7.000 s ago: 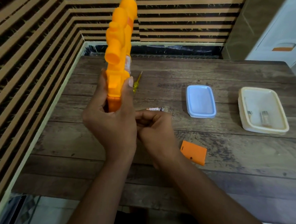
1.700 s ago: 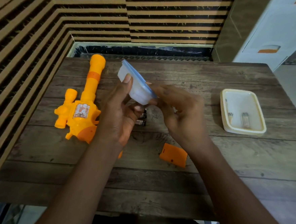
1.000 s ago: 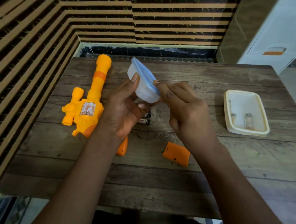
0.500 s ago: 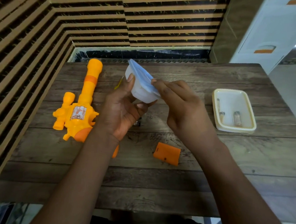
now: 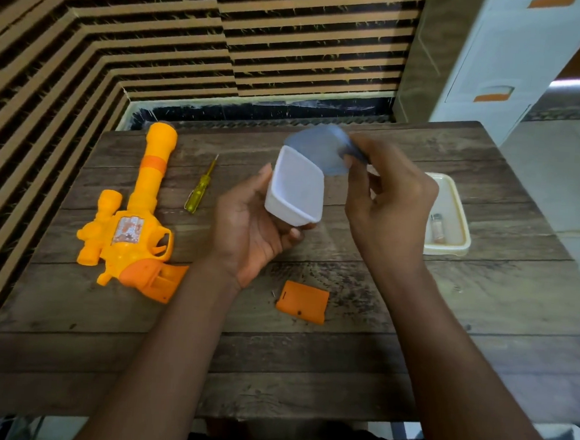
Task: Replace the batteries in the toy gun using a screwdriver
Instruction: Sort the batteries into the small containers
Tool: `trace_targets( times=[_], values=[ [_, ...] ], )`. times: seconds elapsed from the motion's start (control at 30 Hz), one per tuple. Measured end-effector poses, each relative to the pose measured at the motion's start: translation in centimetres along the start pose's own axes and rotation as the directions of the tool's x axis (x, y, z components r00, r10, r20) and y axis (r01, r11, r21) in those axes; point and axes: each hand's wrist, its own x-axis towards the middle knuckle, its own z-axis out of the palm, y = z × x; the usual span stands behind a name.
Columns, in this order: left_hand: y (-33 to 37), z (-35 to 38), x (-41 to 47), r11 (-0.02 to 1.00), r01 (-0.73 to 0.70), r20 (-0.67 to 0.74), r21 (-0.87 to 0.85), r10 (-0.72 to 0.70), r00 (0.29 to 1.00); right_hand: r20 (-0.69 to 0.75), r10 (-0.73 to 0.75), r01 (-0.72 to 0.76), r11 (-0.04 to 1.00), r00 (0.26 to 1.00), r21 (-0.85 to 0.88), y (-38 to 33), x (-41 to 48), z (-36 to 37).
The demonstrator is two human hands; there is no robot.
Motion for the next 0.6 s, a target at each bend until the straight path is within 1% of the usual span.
trace_targets(
  times=[0.1,0.2,0.27,0.33,0.47,0.53,0.6],
  values=[
    [-0.5,0.8,0.3,0.999,0.000,-0.029,0.033,0.001,1.000,0.057,-0.025,0.026,0.999,0.998,-0.022,0.1,-0.2,0.2],
    [-1.0,1.5,0.8,0.996,-0.039,-0.108,0.075,0.047,0.993,0.090,-0.014,0.015,1.000,0.996,-0.020,0.0,-0.2,0.5],
    [-1.6,1.8,1.4,0.979,-0.054,-0.194,0.199,0.093,0.977,0.095,-0.014,0.016,0.999,0.995,-0.028,-0.1,-0.2,0.6],
    [-2.5,1.8,2.0,0.932,-0.054,-0.246,0.359,0.150,0.957,0.068,-0.008,0.010,0.999,0.998,-0.040,0.0,-0.2,0.7],
    [-3.7,1.8,2.3,0.786,-0.063,-0.260,0.614,0.277,0.925,-0.002,0.030,-0.030,0.999,1.000,-0.037,0.1,-0.1,0.7],
    [-4.0,1.9,2.4,0.653,-0.046,-0.247,0.756,0.351,0.903,-0.009,0.029,-0.029,0.999,1.000,-0.036,0.0,-0.1,0.6],
    [-4.3,1.8,2.9,0.516,-0.024,-0.212,0.856,0.395,0.894,-0.019,0.034,-0.034,0.998,0.999,-0.045,0.1,-0.1,0.5]
  ],
)
